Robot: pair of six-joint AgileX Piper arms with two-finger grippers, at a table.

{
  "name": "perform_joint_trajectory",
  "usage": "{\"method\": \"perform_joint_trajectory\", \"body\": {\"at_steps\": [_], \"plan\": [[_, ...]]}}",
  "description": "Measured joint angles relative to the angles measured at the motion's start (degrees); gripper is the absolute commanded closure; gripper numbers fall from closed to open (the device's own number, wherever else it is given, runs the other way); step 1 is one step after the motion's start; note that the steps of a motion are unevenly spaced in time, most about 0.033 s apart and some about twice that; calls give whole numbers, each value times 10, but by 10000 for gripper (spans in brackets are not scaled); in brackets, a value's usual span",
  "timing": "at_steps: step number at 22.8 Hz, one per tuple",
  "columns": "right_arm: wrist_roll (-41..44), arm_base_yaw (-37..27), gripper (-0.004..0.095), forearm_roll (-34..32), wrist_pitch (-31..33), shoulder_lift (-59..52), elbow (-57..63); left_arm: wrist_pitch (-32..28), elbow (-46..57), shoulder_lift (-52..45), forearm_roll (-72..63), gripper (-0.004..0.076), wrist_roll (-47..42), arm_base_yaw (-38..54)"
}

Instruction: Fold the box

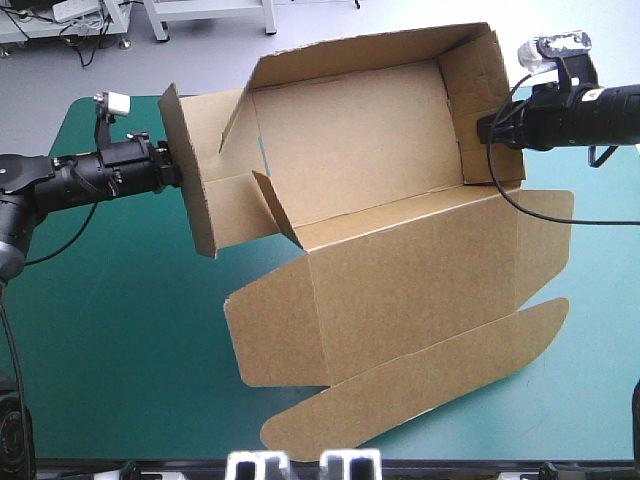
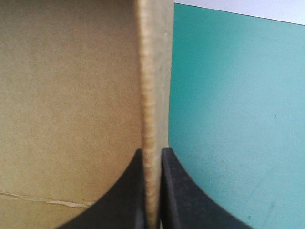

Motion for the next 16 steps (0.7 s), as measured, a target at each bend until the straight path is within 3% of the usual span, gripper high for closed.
{"method": "perform_joint_trajectory", "body": {"at_steps": [5, 8, 12, 16], "plan": [[11, 0, 928, -21, -17, 14, 0, 1, -9, 0, -12, 671, 10, -44], [17, 2, 927, -23, -28, 18, 0, 1, -24, 0, -36, 519, 12, -52], [37, 39, 928, -59, -55, 23, 1, -1, -33, 0, -44, 407, 12, -52], [69, 89, 927, -107, -91, 26, 1, 1, -33, 0, -58, 393, 12, -52]]}}
